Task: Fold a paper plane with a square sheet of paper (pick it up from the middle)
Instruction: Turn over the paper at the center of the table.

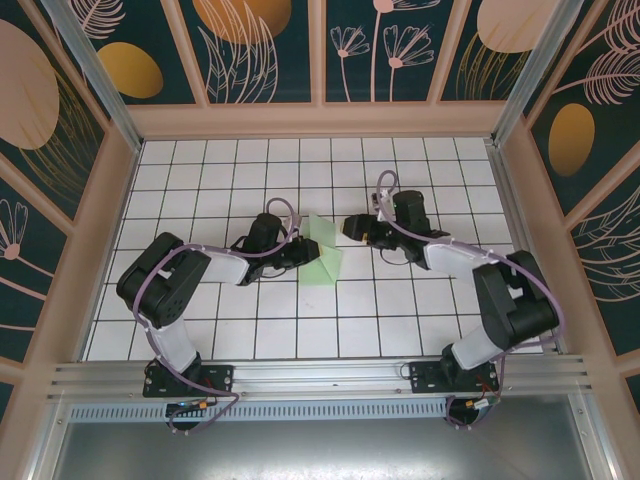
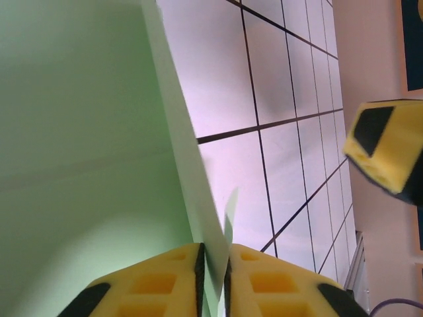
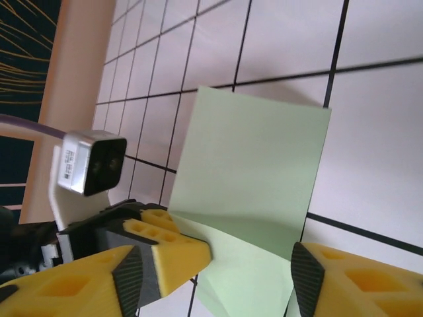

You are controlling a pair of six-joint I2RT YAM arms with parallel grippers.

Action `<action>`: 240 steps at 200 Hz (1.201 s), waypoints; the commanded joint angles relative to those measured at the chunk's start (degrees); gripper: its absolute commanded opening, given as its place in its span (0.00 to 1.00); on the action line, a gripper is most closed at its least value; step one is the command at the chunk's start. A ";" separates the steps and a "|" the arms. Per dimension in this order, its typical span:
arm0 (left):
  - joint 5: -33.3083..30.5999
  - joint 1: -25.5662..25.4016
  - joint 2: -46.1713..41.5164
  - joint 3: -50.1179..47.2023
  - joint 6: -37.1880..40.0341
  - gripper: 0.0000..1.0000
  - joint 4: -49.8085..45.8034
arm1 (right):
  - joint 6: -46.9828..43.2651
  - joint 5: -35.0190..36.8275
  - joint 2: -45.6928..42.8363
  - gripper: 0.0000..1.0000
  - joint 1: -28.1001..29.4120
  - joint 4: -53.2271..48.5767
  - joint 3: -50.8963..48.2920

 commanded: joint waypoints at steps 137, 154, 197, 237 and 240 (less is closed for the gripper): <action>-23.36 0.17 -21.35 23.60 20.06 0.04 -56.81 | 4.16 13.68 -20.04 0.99 -3.25 -10.13 -3.19; -30.74 0.15 -22.30 27.16 22.35 0.05 -64.05 | 3.60 14.47 -20.91 0.99 -3.33 -10.27 -3.55; -52.40 -1.12 -18.11 34.25 23.17 0.04 -77.81 | 2.80 20.24 -21.27 0.99 -3.41 -13.78 -3.42; -67.28 -3.93 -9.04 38.82 19.92 0.04 -86.69 | 2.36 24.00 -20.06 0.99 -4.58 -16.13 -3.24; -68.09 -4.27 -8.18 39.15 19.68 0.04 -87.13 | 2.40 24.12 -19.88 0.99 -4.73 -16.26 -3.22</action>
